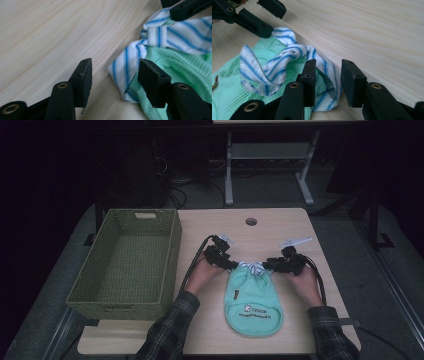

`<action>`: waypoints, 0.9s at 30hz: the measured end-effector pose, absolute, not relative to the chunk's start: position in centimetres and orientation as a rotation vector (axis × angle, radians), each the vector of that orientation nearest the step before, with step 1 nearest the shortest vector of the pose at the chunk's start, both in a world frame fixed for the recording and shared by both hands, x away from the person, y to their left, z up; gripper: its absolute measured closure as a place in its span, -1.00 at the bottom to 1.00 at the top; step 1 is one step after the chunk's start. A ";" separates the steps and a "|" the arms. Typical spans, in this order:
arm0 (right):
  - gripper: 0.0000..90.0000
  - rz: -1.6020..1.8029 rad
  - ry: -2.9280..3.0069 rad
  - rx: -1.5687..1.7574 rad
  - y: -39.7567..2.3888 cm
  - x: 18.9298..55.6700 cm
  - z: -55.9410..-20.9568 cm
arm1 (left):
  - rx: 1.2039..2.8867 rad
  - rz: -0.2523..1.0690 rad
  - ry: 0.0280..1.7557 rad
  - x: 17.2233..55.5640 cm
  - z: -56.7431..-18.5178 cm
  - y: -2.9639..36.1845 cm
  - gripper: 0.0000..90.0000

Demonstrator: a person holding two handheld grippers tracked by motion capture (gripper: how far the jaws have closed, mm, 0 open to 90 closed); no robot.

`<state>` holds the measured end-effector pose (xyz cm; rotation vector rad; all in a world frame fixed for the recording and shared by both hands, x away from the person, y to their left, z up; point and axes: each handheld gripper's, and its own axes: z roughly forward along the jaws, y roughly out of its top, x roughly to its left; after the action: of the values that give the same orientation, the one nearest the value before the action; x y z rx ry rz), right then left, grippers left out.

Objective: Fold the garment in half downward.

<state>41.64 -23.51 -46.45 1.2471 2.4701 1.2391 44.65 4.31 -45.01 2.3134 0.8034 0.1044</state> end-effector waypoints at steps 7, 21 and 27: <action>0.52 1.172 2.505 1.214 -23.1 41.6 -47.1 | 2.394 0.123 0.770 44.7 -45.7 3.9 0.07; 0.88 1.123 2.497 1.150 -22.8 40.7 -47.3 | 2.419 0.137 0.676 44.1 -45.8 3.2 0.78; 0.96 1.102 2.503 1.156 -22.6 40.7 -47.1 | 2.451 0.149 0.669 44.1 -45.5 2.9 0.92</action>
<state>40.71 -22.62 -47.08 1.1557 2.5030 1.1018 44.08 2.88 -45.55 2.4505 0.6692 0.1489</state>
